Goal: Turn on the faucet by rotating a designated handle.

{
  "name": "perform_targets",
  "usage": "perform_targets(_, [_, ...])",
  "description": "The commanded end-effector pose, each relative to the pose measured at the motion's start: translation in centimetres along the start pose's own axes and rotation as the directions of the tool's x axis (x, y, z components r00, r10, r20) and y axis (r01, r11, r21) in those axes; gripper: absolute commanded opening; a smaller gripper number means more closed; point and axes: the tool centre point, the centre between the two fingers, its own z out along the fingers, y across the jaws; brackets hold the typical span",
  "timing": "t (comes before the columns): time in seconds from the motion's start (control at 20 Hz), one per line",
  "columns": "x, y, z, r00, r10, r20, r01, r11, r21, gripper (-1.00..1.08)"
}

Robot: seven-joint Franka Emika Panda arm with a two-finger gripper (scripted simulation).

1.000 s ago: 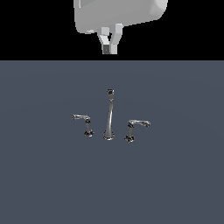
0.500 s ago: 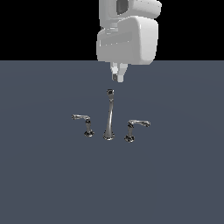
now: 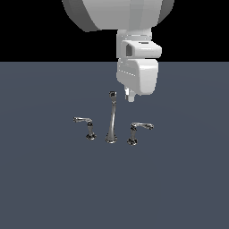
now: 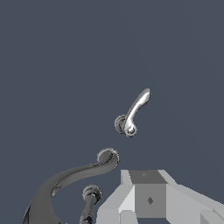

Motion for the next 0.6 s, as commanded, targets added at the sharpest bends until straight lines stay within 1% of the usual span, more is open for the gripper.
perform_targets(0.0, [1.2,-0.5,1.7,0.997,0.071,-0.001,-0.071,0.997,0.000,-1.00])
perform_targets(0.2, [3.2,-1.2,4.3,0.983,0.182,-0.003,-0.182,0.983,-0.001,-1.00])
perform_targets(0.55, [6.1,-1.7,7.8,0.943,0.332,-0.006,-0.333,0.943,-0.001,-1.00])
